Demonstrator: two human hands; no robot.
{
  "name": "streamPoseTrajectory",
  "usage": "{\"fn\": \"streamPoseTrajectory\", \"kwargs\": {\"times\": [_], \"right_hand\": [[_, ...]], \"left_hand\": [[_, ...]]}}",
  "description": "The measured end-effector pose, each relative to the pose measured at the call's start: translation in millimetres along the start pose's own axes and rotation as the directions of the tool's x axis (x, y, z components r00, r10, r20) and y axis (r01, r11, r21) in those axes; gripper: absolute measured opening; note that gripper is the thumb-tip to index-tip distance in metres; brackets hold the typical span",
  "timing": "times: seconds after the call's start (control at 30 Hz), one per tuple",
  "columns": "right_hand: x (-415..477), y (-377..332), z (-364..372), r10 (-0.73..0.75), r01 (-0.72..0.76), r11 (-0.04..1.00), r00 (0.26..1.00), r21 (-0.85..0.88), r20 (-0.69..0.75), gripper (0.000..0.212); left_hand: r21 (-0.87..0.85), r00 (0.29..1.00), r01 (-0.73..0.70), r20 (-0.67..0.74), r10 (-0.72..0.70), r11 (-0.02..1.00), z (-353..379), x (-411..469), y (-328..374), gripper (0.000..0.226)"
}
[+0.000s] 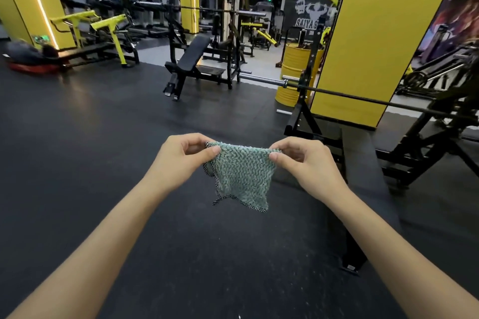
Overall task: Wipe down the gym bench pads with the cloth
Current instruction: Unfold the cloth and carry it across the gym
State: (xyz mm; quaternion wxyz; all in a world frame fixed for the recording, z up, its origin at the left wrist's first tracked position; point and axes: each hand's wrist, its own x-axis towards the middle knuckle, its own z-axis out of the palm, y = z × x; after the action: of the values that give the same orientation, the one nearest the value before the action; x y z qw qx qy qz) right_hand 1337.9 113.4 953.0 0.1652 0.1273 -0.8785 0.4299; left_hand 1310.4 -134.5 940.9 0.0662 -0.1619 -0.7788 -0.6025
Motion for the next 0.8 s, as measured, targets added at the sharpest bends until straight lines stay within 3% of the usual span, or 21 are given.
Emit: {"fn": "streamPoseTrajectory", "kwargs": {"times": [0.3, 0.8], "right_hand": [[201.8, 35.4, 83.3, 0.072, -0.071, 0.997, 0.997, 0.01, -0.035, 0.005], [512.2, 190.9, 162.5, 0.117, -0.117, 0.993, 0.992, 0.011, -0.044, 0.008]], "left_hand": [[0.001, 0.997, 0.012, 0.081, -0.012, 1.0, -82.1, 206.2, -80.2, 0.008], [0.043, 0.987, 0.025, 0.155, -0.031, 0.999, -103.9, 544.2, -225.2, 0.008]]}}
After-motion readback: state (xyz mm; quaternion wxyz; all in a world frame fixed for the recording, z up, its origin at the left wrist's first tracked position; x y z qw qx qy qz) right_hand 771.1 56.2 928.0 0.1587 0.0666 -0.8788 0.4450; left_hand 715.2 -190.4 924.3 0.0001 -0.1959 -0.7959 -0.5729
